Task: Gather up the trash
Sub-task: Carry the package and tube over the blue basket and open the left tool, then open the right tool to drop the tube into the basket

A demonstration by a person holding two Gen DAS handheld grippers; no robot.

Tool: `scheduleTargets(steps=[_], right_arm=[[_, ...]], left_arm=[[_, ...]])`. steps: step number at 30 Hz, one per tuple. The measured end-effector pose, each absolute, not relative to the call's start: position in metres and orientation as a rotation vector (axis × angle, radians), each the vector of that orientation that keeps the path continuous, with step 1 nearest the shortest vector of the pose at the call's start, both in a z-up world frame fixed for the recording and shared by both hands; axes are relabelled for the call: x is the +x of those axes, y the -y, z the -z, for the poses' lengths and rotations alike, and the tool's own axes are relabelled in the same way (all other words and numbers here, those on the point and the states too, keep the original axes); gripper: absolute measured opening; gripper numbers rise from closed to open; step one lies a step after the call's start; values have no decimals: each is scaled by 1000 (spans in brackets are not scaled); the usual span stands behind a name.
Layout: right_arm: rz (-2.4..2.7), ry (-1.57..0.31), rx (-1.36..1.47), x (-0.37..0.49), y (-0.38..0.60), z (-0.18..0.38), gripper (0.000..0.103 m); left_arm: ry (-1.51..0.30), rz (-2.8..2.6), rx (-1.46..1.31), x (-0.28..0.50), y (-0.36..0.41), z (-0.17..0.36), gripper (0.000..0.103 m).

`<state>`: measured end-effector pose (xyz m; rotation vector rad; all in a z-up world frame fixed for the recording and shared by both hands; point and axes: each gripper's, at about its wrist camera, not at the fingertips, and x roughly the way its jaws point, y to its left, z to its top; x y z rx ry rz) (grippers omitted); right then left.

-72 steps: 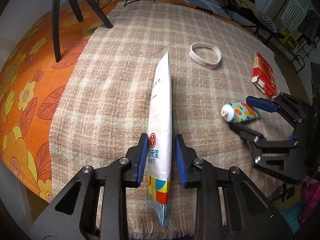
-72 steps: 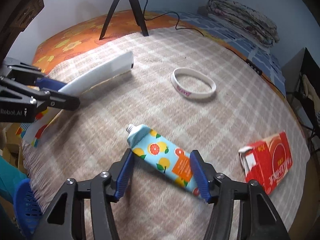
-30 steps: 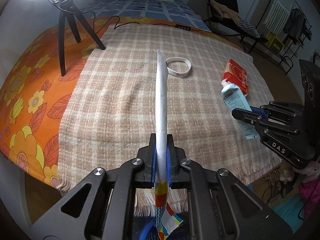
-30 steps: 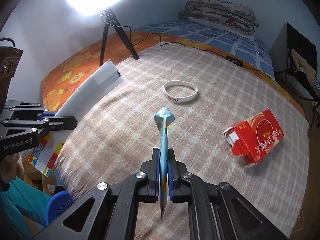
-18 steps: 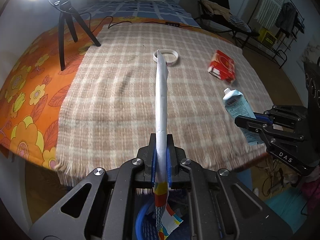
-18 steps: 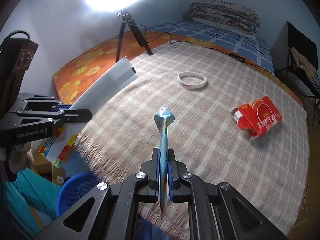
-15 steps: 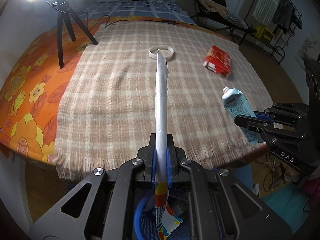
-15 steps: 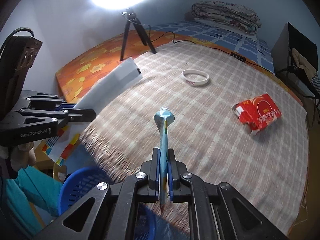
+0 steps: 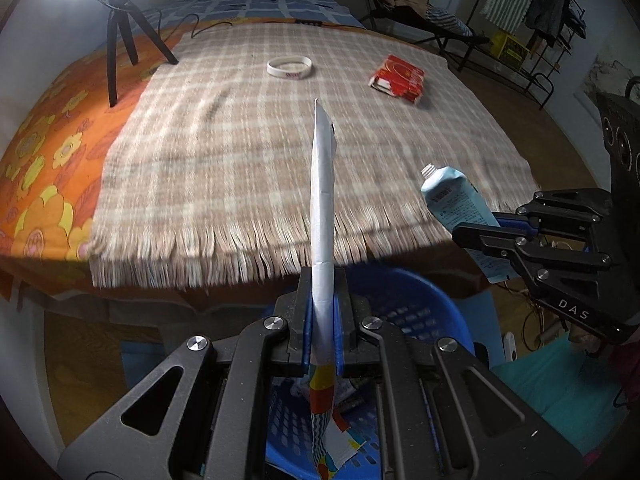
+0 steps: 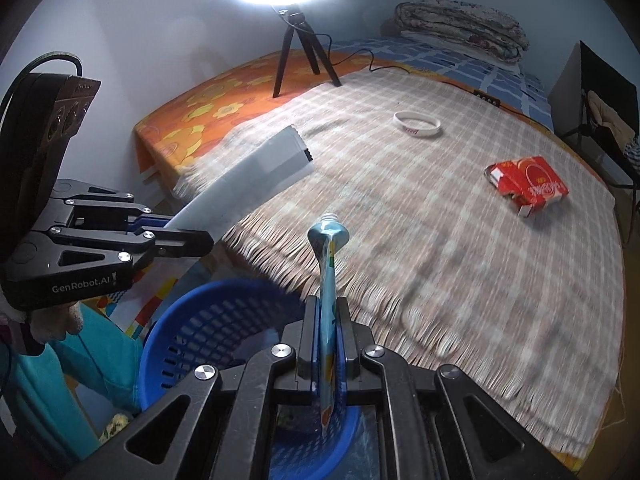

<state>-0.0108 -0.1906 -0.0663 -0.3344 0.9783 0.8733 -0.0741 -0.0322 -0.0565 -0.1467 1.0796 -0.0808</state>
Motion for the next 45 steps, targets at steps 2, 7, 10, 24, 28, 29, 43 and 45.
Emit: scheduleTargets(steps=[2, 7, 10, 24, 28, 29, 43, 45], right_arm=[[-874, -982, -332, -17, 192, 68, 4], [-883, -992, -331, -32, 194, 72, 4], [-888, -1002, -329, -40, 196, 76, 4], [-911, -1058, -319, -62, 197, 97, 5], [-919, -1077, -324, -66, 195, 106, 5], [-922, -1082, -324, -66, 195, 108, 5], [-959, -1150, -312, -70, 189, 128, 6], [-962, -1157, -313, -71, 188, 130, 9]], left_arm=[[-1088, 88, -146, -80, 35, 60, 6], [-1109, 106, -134, -92, 42, 69, 6], [-1123, 117, -128, -98, 47, 76, 6], [-1211, 189, -94, -112, 67, 109, 6], [-1228, 215, -71, -114, 74, 114, 6], [-1231, 216, -65, -115, 76, 116, 6], [-1262, 193, -68, -115, 67, 130, 45], [-1254, 189, -70, -116, 65, 129, 46]])
